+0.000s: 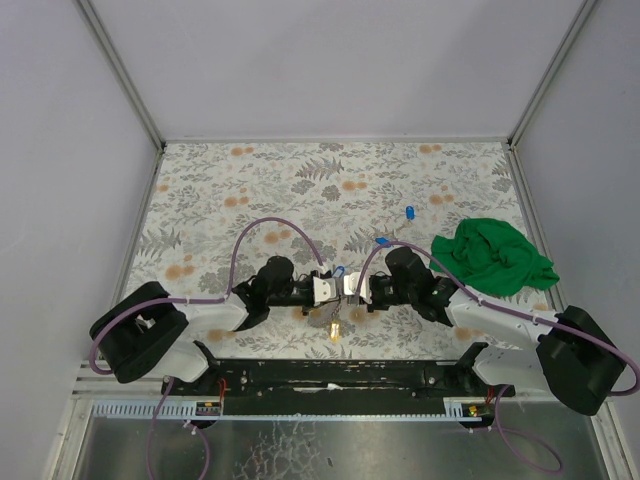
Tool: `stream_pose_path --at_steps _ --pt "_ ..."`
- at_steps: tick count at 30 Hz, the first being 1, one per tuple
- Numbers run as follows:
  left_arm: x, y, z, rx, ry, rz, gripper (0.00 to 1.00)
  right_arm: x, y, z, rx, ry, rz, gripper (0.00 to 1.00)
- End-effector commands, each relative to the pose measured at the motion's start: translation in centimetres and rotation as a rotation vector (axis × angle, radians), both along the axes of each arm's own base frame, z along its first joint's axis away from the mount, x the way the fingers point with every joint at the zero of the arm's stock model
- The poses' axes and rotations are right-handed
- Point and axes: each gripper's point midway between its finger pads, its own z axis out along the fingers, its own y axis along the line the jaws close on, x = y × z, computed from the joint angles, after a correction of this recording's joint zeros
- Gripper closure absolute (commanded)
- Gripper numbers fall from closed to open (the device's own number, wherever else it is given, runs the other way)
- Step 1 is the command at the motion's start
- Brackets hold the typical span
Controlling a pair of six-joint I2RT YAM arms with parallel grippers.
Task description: Put the keys on the keyring
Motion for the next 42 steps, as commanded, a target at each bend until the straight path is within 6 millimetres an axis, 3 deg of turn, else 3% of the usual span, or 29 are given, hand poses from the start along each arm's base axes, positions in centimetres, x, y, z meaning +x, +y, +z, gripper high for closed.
stream_pose_path --at_steps 1,28,42 --pt "0.24 -0.45 1.26 -0.042 -0.047 -0.002 1.00 0.40 0.60 1.33 0.031 -0.024 -0.005 1.00" --pt "-0.12 -0.71 1.44 -0.050 -0.044 -0.023 1.00 0.09 1.40 1.63 0.067 -0.008 0.024 1.00" --pt "0.01 -0.63 1.23 -0.041 -0.046 -0.012 1.00 0.43 0.68 1.41 0.037 -0.015 -0.014 1.00"
